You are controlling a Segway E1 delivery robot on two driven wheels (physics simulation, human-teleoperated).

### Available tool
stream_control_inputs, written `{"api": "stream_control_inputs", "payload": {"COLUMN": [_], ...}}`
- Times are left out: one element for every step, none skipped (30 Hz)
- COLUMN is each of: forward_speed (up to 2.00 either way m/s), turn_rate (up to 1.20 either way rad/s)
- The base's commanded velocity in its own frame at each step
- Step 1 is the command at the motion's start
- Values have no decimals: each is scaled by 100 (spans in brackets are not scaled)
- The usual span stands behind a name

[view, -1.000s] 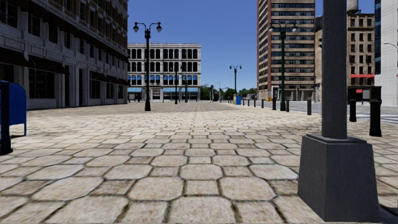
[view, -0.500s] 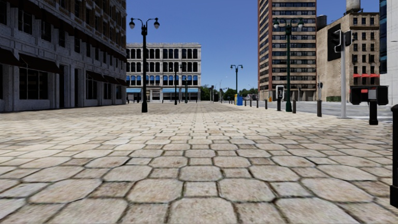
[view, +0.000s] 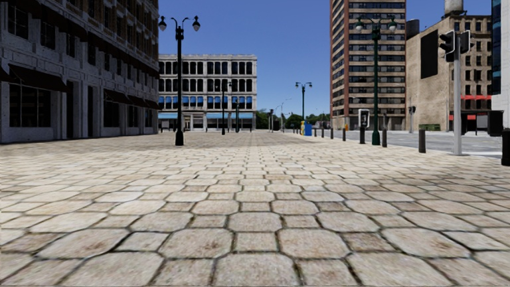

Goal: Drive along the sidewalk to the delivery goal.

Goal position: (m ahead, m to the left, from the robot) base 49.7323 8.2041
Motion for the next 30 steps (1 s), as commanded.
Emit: {"api": "stream_control_inputs", "payload": {"forward_speed": [155, 155, 155, 155, 155, 155, 155, 168, 200, 200, 200, 200, 200, 200, 200, 200, 200, 200, 200, 200, 200, 200, 200, 200, 200, 200, 200, 200, 200, 200], "turn_rate": [0, 0, 0, 0, 0, 0, 0, 0, 0, 0, 0, 0, 0, 0, 0, 0, 0, 0, 0, 0, 0, 0, 0, 0, 0, 0, 0, 0, 0, 0]}}
